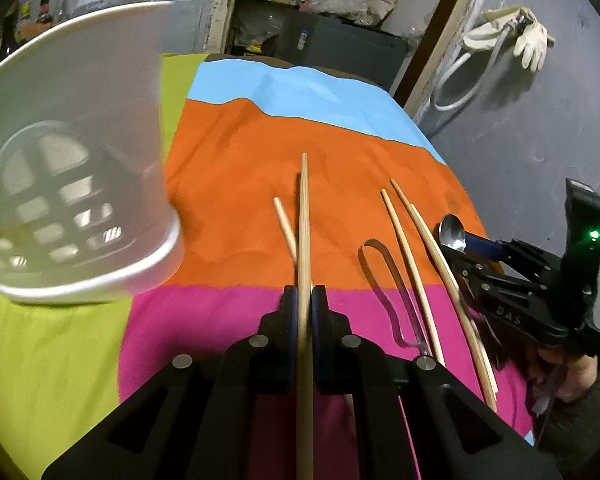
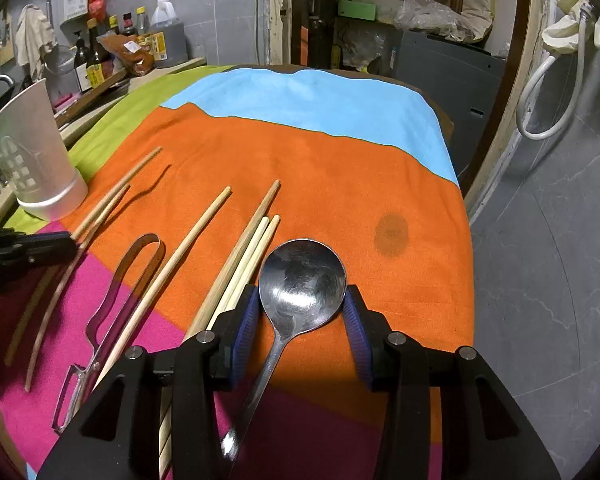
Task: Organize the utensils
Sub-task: 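Grasp a wooden chopstick with the left tool while the right tool grasps a large spoon, then lift the chopstick with the left tool while the right tool carries the spoon to the basket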
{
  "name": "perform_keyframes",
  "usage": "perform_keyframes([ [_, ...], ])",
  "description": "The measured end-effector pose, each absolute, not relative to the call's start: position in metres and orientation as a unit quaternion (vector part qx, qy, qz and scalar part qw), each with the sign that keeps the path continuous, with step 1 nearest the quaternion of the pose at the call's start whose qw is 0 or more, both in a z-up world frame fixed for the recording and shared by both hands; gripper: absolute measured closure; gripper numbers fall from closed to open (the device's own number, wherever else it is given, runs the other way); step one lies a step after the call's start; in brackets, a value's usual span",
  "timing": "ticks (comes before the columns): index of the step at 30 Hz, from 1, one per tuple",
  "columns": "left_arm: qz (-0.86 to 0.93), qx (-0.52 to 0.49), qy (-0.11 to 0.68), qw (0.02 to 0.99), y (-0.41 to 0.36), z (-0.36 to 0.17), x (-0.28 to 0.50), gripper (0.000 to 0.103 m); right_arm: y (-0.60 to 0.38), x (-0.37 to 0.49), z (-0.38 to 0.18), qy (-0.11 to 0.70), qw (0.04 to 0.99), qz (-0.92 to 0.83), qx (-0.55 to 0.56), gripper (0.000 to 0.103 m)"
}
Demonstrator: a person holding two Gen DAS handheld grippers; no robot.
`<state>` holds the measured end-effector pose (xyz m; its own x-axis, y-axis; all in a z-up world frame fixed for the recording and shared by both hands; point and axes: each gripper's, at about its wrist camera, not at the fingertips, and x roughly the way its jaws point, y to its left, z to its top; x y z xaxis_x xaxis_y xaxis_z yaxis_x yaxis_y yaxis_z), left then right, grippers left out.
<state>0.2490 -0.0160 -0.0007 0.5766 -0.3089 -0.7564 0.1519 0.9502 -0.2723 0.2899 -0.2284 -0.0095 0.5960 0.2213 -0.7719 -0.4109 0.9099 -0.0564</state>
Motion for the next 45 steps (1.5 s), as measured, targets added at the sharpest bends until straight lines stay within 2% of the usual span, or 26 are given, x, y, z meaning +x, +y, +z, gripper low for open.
perform_keyframes([
  [9,-0.110,-0.089,0.461,0.876,0.000,-0.006,0.237,0.098,-0.228,0.290,-0.010,0.413,0.886,0.178,-0.116,0.063],
  [21,-0.121,-0.013,0.499,0.858,-0.020,-0.005,0.258,0.097,-0.227,0.295,-0.011,0.423,0.880,0.182,-0.114,0.061],
  [26,-0.133,-0.026,0.491,0.861,-0.016,-0.006,0.256,0.098,-0.222,0.289,-0.009,0.408,0.887,0.174,-0.130,0.063],
  [37,-0.151,-0.063,0.406,0.899,-0.006,0.011,0.212,0.099,-0.205,0.235,0.019,0.256,0.937,0.139,-0.193,0.064],
  [45,-0.166,-0.057,0.261,0.949,-0.008,0.045,0.171,0.099,-0.195,0.203,0.034,0.141,0.959,0.108,-0.219,0.064],
])
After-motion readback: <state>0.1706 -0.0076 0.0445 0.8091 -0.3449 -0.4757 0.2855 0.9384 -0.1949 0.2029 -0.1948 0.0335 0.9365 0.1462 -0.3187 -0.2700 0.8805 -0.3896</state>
